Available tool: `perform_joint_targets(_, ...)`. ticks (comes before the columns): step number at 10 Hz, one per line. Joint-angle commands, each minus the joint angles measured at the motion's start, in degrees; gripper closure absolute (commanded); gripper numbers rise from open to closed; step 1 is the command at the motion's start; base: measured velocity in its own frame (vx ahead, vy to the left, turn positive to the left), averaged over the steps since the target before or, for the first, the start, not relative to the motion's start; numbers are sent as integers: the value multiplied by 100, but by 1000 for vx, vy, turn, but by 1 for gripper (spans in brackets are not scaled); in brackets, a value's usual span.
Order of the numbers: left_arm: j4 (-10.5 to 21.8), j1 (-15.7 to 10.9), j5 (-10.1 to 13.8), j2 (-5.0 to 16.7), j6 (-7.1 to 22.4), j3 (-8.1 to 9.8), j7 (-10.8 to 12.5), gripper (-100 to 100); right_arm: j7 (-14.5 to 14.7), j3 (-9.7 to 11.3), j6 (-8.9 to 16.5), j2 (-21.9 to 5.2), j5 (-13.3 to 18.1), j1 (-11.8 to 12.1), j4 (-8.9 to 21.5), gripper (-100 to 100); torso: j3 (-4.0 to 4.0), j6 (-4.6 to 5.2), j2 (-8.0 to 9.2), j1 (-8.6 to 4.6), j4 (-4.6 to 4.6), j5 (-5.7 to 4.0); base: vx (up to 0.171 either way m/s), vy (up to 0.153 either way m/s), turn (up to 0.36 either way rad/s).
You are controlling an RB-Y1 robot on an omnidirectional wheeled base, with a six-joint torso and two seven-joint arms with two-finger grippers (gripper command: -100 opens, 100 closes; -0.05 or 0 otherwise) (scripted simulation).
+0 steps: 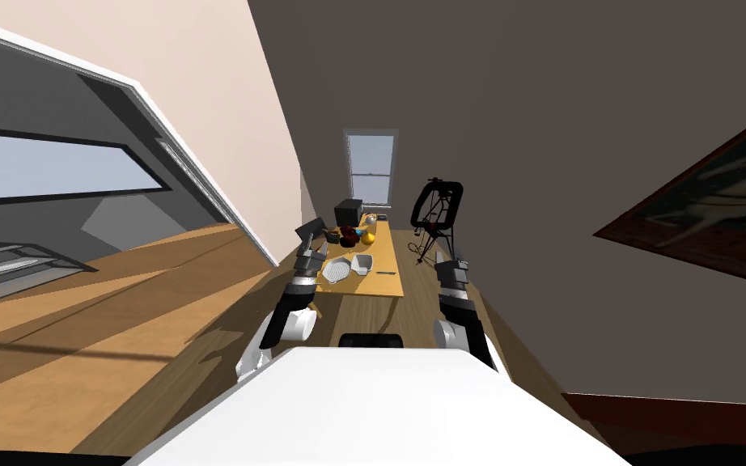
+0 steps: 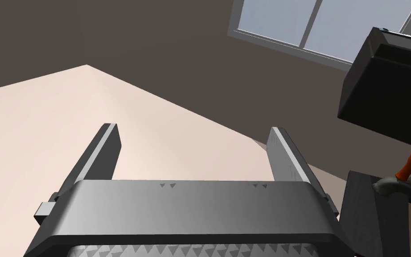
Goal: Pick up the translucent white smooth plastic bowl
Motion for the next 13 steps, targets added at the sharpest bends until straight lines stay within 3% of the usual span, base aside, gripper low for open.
perform_joint_targets(1,129,-201,15,103,286,-32,44,-100,0,0,0,0,0,0,0,0,0,0,0,0,0,0,-5,-22,-169)
perform_joint_targets(5,425,-638,35,186,919,-118,110,-100,0,0,0,0,0,1,0,0,1,-3,1,-1,0,-1,-4,-19,-115)
perform_joint_targets(8,535,-796,43,199,1153,-149,134,-100,0,0,0,0,0,0,0,0,1,0,1,1,0,0,-4,-10,-80)
perform_joint_targets(10,780,-1126,62,211,1558,-212,190,-100,0,0,0,0,0,0,0,0,1,-1,1,0,0,0,-3,-15,-137)
perform_joint_targets(13,915,-1296,74,212,1898,-245,222,-100,0,0,0,0,0,0,0,0,1,-2,1,3,0,0,-1,-6,-71)
